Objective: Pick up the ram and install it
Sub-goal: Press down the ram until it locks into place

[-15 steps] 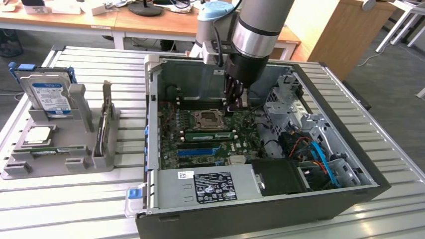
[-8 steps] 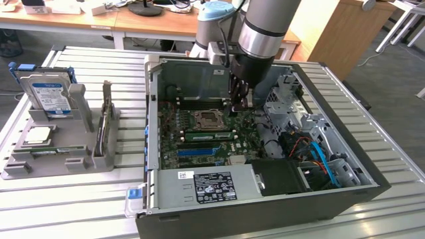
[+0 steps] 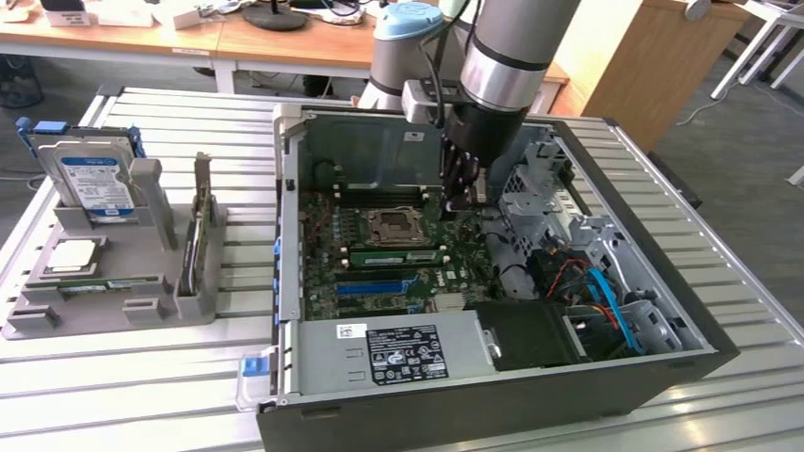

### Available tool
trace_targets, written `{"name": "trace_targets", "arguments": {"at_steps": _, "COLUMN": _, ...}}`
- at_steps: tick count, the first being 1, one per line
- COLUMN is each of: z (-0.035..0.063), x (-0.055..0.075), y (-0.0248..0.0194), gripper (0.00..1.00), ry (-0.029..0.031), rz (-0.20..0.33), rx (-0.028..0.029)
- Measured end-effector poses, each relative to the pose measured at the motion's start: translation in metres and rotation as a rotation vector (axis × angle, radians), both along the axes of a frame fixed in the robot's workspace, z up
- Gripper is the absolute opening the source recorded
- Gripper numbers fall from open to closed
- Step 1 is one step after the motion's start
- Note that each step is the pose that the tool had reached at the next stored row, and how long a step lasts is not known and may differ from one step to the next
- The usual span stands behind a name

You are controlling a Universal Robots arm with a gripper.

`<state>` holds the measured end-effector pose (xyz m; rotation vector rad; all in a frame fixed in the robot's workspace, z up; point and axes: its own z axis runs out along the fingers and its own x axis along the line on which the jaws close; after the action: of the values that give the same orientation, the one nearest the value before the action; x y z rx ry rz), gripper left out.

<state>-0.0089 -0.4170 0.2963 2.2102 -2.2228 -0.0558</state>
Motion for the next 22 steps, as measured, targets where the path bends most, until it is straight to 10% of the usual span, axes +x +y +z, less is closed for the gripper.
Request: {"name": "trace_targets", "arguments": {"at_steps": 22, "z": -0.0118, "x": 0.004, "y": 0.0, "gripper": 0.11, "ry": -0.0036, "rz": 0.0, "rx": -0.0009}}
